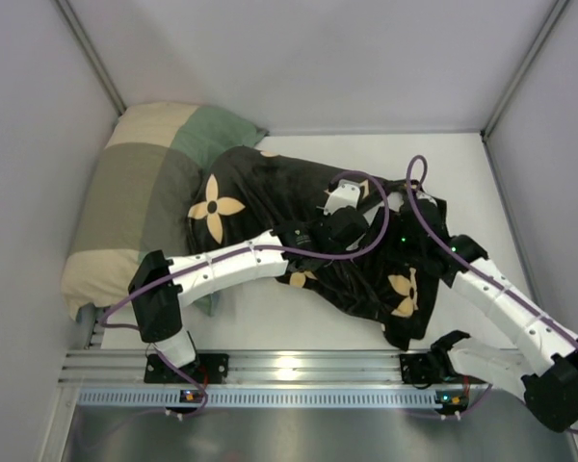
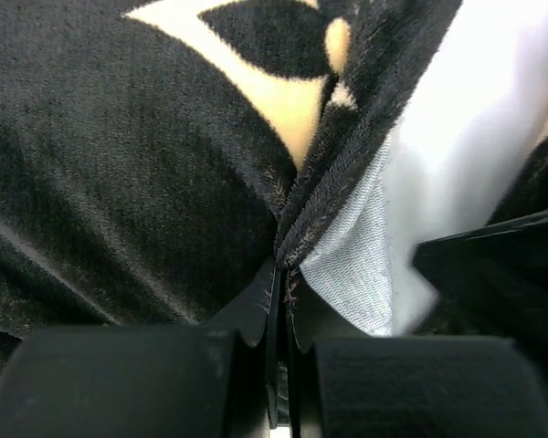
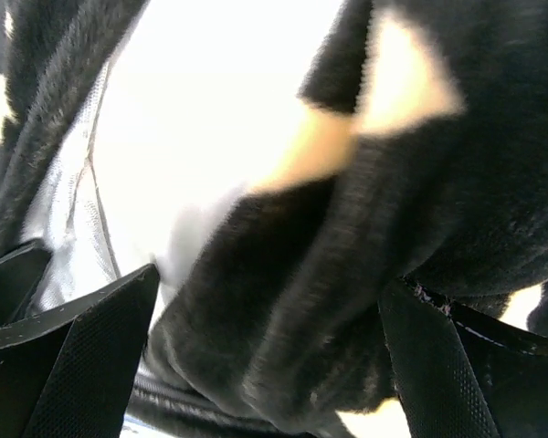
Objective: Remove the pillowcase from the pillow
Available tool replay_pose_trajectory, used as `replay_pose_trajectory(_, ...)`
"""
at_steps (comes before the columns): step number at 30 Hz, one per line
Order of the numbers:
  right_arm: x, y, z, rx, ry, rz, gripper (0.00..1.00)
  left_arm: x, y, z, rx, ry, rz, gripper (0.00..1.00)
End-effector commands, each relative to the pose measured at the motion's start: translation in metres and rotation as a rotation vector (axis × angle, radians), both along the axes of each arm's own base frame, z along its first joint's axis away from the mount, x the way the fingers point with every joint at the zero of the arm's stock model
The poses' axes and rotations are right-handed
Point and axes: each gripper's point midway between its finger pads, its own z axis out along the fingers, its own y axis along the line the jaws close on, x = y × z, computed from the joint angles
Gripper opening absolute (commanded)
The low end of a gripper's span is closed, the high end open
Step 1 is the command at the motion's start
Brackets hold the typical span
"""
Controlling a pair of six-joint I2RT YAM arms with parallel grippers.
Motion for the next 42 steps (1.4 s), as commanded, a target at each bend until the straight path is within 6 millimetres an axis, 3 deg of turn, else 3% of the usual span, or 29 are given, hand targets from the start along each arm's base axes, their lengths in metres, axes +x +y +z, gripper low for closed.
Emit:
replay_pose_trajectory(1,0.016,0.021,0.024,-0.003,-0.077,-0.015,0.96,-0.001,-0.003,0.013,-0.047,-0.013,-0.022,0.0)
replay_pose_trajectory(5,0.007,0.04,0.015,-0.042,-0.056,0.03,0.91,0.001,-0.004,0.011,-0.045,-0.013,-0.025,0.0)
replay_pose_trajectory(9,-0.021,0.036,-0.005,-0.077,-0.032,0.038,0.76,0.014,0.007,0.012,-0.049,-0.007,-0.001,0.0)
replay_pose_trajectory(10,-0.032,0.025,-0.025,-0.112,0.003,0.028,0.56,0.017,0.01,0.013,-0.053,-0.003,0.004,0.0)
replay_pose_trajectory(11,-0.041,0.022,-0.031,-0.113,0.015,0.03,0.48,0.021,0.015,0.014,-0.054,-0.001,0.005,0.0)
replay_pose_trajectory(12,-0.051,0.012,-0.04,-0.105,0.022,0.016,0.27,0.031,0.024,0.014,-0.061,0.016,0.023,0.0)
replay_pose_trajectory(14,-0.064,-0.004,-0.045,-0.104,0.024,-0.012,0.11,0.041,0.043,0.017,-0.077,0.029,0.062,0.0)
replay_pose_trajectory(15,-0.071,-0.012,-0.054,-0.109,0.039,-0.027,0.0,0.056,0.063,0.019,-0.086,0.033,0.116,0.0)
replay_pose_trajectory(16,-0.074,-0.018,-0.056,-0.114,0.039,-0.047,0.0,0.059,0.075,0.015,-0.095,0.047,0.138,0.0)
replay_pose_trajectory(17,-0.082,-0.026,-0.054,-0.106,0.036,-0.057,0.0,0.071,0.099,0.027,-0.124,0.03,0.195,0.0)
replay_pose_trajectory(19,-0.087,-0.03,-0.055,-0.091,0.029,-0.064,0.0,0.08,0.123,0.033,-0.146,0.024,0.252,0.0)
replay_pose_trajectory(20,-0.089,-0.035,-0.052,-0.086,0.018,-0.074,0.0,0.088,0.151,0.041,-0.162,0.012,0.316,0.0)
replay_pose_trajectory(22,-0.088,-0.04,-0.046,-0.081,-0.006,-0.095,0.0,0.095,0.179,0.05,-0.176,0.0,0.381,0.0)
replay_pose_trajectory(23,-0.088,-0.041,-0.043,-0.078,-0.018,-0.099,0.0,0.101,0.204,0.059,-0.189,-0.02,0.438,0.0)
replay_pose_trajectory(26,-0.088,-0.046,-0.038,-0.09,-0.028,-0.102,0.0,0.1,0.244,0.069,-0.191,-0.032,0.508,0.0)
replay_pose_trajectory(30,-0.095,-0.051,-0.044,-0.108,-0.002,-0.098,0.0,0.093,0.268,0.069,-0.18,-0.036,0.537,0.0)
replay_pose_trajectory(35,-0.098,-0.065,-0.048,-0.114,-0.026,-0.148,0.0,0.09,0.266,0.054,-0.169,0.009,0.508,0.0)
replay_pose_trajectory(38,-0.095,-0.065,-0.049,-0.127,-0.034,-0.152,0.0,0.084,0.21,0.062,-0.327,0.061,0.249,0.0)
replay_pose_trajectory(39,-0.093,-0.063,-0.047,-0.124,-0.04,-0.148,0.0,0.07,0.174,0.069,-0.406,0.101,0.084,0.01)
replay_pose_trajectory(40,-0.09,-0.059,-0.043,-0.114,-0.047,-0.141,0.0,0.052,0.133,0.087,-0.423,0.059,-0.057,0.08)
replay_pose_trajectory(42,-0.087,-0.054,-0.038,-0.101,-0.056,-0.133,0.0,0.031,0.095,0.103,-0.382,-0.006,-0.159,0.29)
